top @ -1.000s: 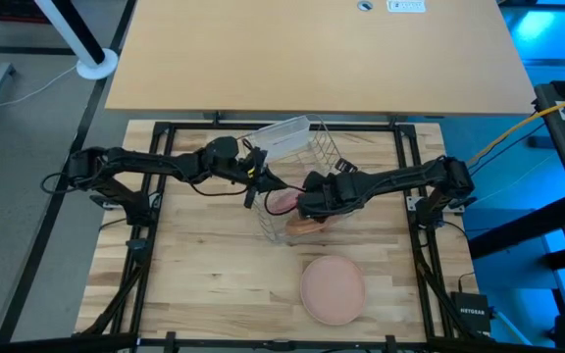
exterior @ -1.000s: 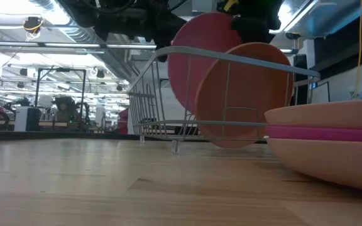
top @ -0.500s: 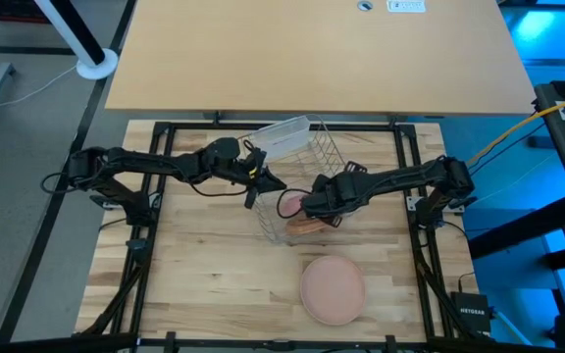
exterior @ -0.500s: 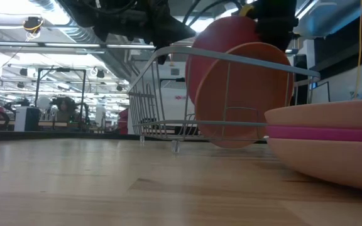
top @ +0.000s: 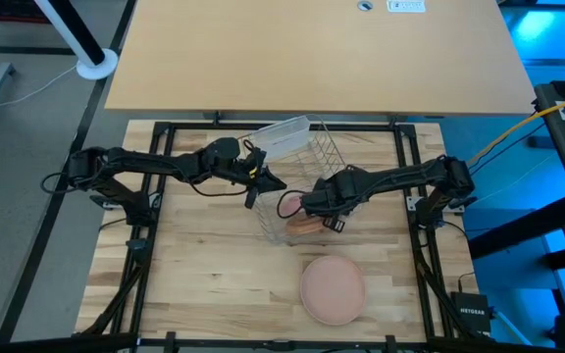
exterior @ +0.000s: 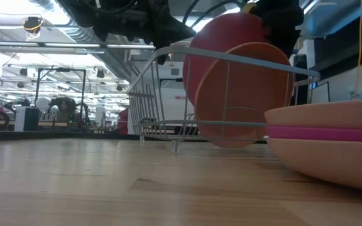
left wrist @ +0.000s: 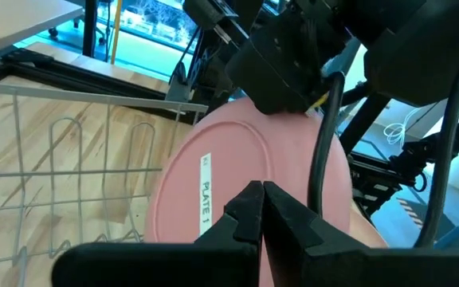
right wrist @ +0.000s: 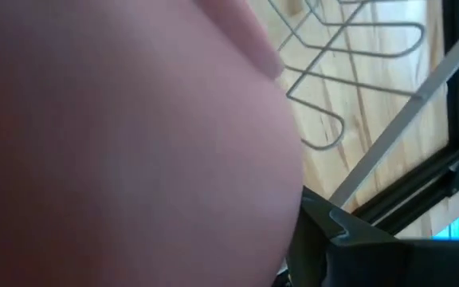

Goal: Sort dishes
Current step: Put the light pink plate in the dish rack

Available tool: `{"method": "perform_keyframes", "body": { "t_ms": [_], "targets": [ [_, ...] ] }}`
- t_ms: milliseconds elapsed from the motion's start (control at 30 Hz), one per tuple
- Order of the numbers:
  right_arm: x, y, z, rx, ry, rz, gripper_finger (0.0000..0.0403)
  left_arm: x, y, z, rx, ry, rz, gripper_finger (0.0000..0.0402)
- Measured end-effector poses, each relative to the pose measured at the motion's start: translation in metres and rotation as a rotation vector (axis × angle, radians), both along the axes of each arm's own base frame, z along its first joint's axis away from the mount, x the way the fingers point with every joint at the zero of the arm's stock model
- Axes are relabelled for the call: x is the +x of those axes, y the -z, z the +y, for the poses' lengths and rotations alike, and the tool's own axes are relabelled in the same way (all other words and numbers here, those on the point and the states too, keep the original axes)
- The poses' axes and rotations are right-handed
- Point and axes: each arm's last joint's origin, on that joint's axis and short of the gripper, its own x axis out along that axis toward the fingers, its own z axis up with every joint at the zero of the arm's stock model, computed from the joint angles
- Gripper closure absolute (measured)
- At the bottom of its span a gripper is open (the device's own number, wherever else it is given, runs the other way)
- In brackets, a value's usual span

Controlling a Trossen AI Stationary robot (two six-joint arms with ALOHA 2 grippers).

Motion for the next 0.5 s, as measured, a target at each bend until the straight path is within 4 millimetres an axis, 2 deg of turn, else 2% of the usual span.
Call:
{"method": "perform_keyframes", "body": {
  "t_ms": [300,500],
  "targets": [
    [0.0004,0.0001,0.0008,0.018,-0.023,0.003,0.0331,-0.0011,0.0074,-0.005,-0.014,0.015,0.079,0.04],
    [0.0004,0.0001,0.0007,0.015,-0.022,0.002,0.0331,0.0004,0.0047,-0.0083,0.003,0.007,0.052,0.04]
  ]
}}
